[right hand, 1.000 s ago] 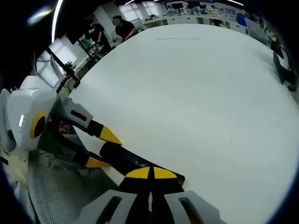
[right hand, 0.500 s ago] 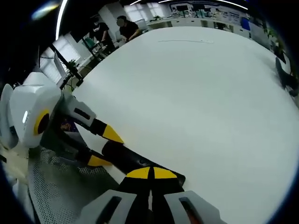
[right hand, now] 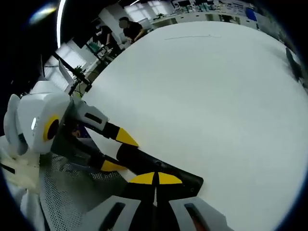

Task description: Press the specified remote control buttons in sequence, fully releasing each button before pressing the next.

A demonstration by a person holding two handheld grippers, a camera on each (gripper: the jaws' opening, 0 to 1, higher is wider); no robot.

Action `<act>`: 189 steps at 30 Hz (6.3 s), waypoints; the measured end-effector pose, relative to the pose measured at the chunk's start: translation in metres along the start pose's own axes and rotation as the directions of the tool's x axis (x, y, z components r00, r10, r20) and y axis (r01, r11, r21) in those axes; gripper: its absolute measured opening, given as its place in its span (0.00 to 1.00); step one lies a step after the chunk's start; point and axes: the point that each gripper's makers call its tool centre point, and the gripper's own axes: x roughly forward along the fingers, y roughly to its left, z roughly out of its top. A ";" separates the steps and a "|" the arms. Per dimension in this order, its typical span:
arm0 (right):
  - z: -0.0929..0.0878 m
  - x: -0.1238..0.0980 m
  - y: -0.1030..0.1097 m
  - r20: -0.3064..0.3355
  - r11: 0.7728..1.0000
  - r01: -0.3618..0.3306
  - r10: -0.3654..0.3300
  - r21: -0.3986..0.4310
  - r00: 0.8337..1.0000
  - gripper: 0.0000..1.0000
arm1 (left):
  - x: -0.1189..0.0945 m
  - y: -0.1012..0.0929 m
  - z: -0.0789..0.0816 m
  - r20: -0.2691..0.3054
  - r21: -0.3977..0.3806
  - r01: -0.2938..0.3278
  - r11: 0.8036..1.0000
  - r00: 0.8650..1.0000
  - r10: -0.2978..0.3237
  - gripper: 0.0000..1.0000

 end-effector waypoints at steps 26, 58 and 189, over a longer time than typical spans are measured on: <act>-0.002 0.003 -0.001 -0.008 0.997 0.002 -0.001 0.081 1.000 0.00 | 0.000 -0.001 0.000 -0.025 0.052 0.020 0.998 1.000 -0.019 0.23; -0.011 -0.005 -0.005 -0.056 0.995 0.027 -0.022 0.093 0.998 0.00 | 0.000 -0.001 0.000 -0.041 0.039 0.012 0.999 0.999 -0.010 0.23; 0.016 0.016 0.000 0.003 0.998 0.038 -0.038 0.042 0.999 0.00 | 0.003 0.000 0.005 0.013 -0.010 0.019 1.000 1.000 -0.019 0.23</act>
